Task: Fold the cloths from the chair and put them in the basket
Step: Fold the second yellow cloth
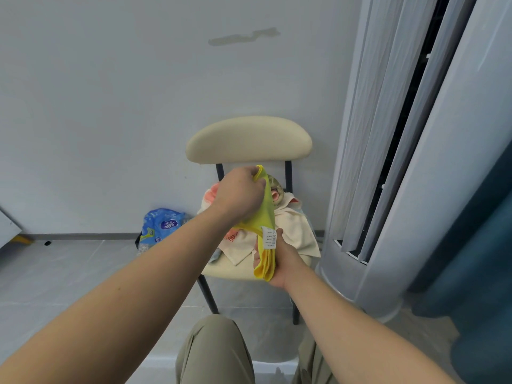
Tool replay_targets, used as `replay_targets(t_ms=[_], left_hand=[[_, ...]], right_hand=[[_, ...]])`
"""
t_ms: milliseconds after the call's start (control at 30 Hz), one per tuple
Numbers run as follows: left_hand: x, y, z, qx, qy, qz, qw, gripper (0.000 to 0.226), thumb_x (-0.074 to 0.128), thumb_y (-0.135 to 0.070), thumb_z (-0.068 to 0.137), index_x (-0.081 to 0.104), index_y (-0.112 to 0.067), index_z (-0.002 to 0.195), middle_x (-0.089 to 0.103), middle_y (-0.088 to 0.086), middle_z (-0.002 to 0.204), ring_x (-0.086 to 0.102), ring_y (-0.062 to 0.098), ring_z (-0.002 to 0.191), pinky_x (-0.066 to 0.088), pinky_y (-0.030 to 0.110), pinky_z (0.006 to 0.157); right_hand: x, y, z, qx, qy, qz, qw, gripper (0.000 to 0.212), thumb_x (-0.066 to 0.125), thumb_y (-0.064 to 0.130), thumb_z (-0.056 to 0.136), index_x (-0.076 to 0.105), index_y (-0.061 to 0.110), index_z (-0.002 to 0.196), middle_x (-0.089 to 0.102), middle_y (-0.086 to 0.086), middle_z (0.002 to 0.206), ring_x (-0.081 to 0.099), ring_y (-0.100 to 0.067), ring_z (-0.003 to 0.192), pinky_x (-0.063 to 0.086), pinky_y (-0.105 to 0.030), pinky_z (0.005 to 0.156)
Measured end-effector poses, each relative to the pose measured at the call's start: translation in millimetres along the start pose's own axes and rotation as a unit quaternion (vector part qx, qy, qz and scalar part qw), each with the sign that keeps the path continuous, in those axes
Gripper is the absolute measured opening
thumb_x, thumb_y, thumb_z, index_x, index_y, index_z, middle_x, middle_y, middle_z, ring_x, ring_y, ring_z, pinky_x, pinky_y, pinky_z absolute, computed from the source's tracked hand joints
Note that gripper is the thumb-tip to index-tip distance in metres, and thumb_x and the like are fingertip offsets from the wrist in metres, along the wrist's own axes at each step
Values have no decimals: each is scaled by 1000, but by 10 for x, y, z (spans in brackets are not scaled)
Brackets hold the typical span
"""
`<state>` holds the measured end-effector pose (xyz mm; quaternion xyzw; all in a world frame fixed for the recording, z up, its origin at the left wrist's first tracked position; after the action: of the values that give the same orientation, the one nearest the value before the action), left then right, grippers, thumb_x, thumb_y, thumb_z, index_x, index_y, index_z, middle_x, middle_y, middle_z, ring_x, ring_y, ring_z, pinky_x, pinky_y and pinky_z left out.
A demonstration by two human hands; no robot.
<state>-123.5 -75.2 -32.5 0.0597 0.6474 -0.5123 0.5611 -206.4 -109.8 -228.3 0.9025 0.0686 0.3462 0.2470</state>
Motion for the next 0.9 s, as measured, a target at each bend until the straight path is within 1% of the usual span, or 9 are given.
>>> replay_targets(t_ms=[100,300,433,500,567,633,700,800,900], left_hand=[[-7,14,1,-5,6,5,1000,45,51,-27,104,53,-20,148,66,3,130,55,17,97,40,27,80],[6,86,-6,-10,12,9,1000,43,55,-24,101,55,-18,144,64,3,133,60,24,116,44,30,87],[-27,227,18,-38,-1,-29,999,36,59,-21,98,51,-20,133,59,-2,112,57,22,104,47,35,82],[-58,338,39,-45,-10,-45,998,30,59,-18,96,49,-22,125,62,1,108,60,24,98,49,38,77],[-100,450,36,-46,-17,-43,998,32,56,-13,94,53,-29,121,67,6,110,61,23,91,49,36,68],[-110,566,1,-43,-9,-19,999,43,53,-8,94,63,-38,123,67,5,122,62,20,93,45,31,67],[-75,703,-61,-45,4,-9,999,43,53,-8,97,69,-36,126,64,4,135,62,21,101,45,28,77],[0,964,-172,-87,-7,-105,991,37,55,-12,101,69,-31,130,57,6,146,58,11,87,48,27,78],[64,1111,-274,-114,-30,-170,978,38,57,-17,103,63,-32,137,50,7,152,55,14,113,43,27,91]], right_hand=[[-65,-12,78,-14,-20,1,1000,58,44,62,101,62,16,71,42,0,53,42,-11,36,37,-20,34],[-204,-6,196,-20,-96,-53,994,46,55,61,97,66,17,94,52,0,51,47,-12,33,38,-21,34],[-191,-33,129,45,-63,-48,996,51,52,68,93,58,20,79,46,3,44,43,-8,30,33,-18,29],[-224,2,181,35,-72,-67,995,50,56,67,92,61,19,80,52,2,45,46,-10,31,37,-18,31],[-263,95,251,-3,-92,-93,991,51,63,67,88,69,17,97,70,-4,64,66,-20,49,57,-30,48],[-296,241,272,-65,-128,-121,982,59,61,63,89,66,14,121,75,-10,100,73,-31,88,61,-50,83],[-283,453,150,-155,-170,-198,953,51,47,49,103,60,7,129,66,-9,109,64,-28,101,54,-42,94],[-220,743,-5,-293,-195,-323,878,44,35,37,110,59,4,127,61,-8,109,54,-24,97,41,-31,82],[-138,861,-113,-357,-201,-395,822,42,35,37,110,61,5,118,64,-10,109,56,-26,97,36,-31,76]])
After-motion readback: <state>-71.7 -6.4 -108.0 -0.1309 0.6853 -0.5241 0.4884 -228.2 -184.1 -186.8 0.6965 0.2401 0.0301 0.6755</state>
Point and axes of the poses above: each hand's wrist, its own z-axis towards the middle knuckle, its own x-axis out of the palm, y = z × x, the point moved 5 cm from there along z, towards the middle knuckle
